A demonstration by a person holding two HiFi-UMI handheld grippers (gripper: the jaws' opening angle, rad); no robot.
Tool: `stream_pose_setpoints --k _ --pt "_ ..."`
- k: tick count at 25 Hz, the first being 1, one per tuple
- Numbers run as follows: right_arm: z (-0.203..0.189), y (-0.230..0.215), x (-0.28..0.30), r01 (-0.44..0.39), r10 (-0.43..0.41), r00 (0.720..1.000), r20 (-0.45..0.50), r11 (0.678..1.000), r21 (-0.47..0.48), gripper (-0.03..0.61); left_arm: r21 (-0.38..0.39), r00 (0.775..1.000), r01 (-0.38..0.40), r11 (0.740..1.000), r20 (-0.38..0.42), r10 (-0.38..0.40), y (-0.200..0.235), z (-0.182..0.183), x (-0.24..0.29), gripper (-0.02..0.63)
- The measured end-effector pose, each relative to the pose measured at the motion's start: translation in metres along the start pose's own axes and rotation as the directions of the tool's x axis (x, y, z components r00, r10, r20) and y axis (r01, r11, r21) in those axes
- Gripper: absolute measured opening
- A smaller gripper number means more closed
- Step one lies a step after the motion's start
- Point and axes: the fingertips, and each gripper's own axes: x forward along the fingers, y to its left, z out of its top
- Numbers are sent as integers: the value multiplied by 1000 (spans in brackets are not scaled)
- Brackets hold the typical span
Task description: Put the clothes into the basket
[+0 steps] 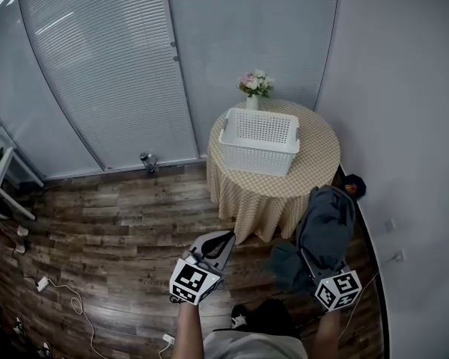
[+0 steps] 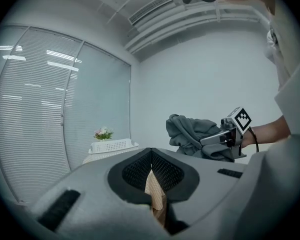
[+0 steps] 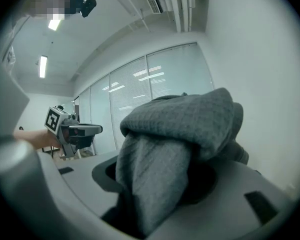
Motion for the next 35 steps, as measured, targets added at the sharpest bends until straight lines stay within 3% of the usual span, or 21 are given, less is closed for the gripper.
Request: stream_pose_setpoints --k 4,8,19,24,35 --pt "5 1 13 7 -7 999 -33 1000 6 229 -12 1000 -1 1000 19 1 14 -6 -1 14" --pt "15 7 33 -26 24 998 -52 998 -49 230 -46 999 -37 998 1 37 32 -17 -1 14" --pt "32 10 109 -133 130 990 -53 990 -51 229 -28 997 -78 997 -30 77 84 -10 36 14" --pt "39 -4 136 -141 139 989 -52 989 -36 229 -21 998 -50 999 -50 49 105 -17 67 14" --pt "83 -48 199 -178 175 984 -40 982 -57 229 -34 998 -46 998 -39 44 146 10 146 14"
